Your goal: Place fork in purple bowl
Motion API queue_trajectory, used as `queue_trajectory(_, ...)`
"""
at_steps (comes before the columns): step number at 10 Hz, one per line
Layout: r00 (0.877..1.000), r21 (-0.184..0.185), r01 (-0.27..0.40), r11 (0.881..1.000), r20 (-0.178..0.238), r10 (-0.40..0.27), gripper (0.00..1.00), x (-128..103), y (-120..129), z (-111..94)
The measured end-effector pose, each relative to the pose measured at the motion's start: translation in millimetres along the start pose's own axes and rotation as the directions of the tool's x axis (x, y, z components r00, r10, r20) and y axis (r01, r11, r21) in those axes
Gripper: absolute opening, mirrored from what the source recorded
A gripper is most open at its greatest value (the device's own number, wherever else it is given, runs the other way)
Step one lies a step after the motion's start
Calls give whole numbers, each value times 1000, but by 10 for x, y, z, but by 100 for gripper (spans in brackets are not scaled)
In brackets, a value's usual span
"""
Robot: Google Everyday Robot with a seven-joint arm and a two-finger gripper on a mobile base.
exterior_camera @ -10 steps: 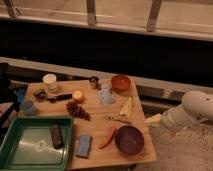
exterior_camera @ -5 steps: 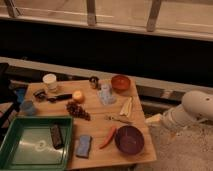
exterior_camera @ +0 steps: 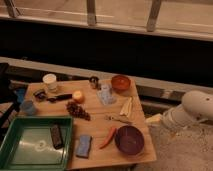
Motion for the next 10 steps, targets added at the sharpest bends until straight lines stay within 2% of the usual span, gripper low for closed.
queue_trajectory(2, 1000, 1, 3, 1000, 3, -3, 80, 2, 4, -5)
queue_trajectory(4, 999, 17, 38, 999, 14, -38, 80, 35, 56, -14)
queue_trajectory(7, 992, 38, 128, 991, 5, -128, 80, 116, 507, 131)
queue_trajectory(8, 986, 41, 164, 986, -7, -164, 80, 152, 698, 214)
queue_trajectory(10, 968, 37, 248, 968, -41, -247, 80, 238, 1101, 380)
